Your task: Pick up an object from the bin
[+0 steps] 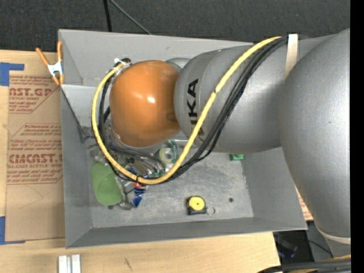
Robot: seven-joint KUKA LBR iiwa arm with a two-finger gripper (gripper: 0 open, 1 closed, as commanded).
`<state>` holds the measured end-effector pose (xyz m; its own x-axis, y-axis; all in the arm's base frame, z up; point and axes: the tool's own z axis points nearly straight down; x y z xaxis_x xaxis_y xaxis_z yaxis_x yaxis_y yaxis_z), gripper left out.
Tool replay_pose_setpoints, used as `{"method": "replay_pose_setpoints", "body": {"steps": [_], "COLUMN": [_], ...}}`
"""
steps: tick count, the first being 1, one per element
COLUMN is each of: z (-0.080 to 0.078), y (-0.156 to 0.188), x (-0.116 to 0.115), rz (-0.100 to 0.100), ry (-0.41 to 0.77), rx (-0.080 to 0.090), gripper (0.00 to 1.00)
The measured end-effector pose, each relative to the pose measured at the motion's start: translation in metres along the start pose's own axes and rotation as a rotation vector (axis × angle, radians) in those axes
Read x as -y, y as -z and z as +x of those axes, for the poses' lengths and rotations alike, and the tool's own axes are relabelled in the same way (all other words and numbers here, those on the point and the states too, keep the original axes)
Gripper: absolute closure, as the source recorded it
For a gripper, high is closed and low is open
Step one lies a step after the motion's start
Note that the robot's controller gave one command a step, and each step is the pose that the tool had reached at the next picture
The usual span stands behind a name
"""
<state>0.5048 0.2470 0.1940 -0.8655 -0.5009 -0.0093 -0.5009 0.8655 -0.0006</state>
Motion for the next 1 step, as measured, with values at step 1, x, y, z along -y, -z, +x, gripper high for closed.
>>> {"method": "replay_pose_setpoints", "body": {"steps": [1], "z": [-0.0108], "y": [0.1036], "x": [0.0296], "rz": [0.001], "ry": [-0.098], "rx": [0.003], "gripper": [1.0]}}
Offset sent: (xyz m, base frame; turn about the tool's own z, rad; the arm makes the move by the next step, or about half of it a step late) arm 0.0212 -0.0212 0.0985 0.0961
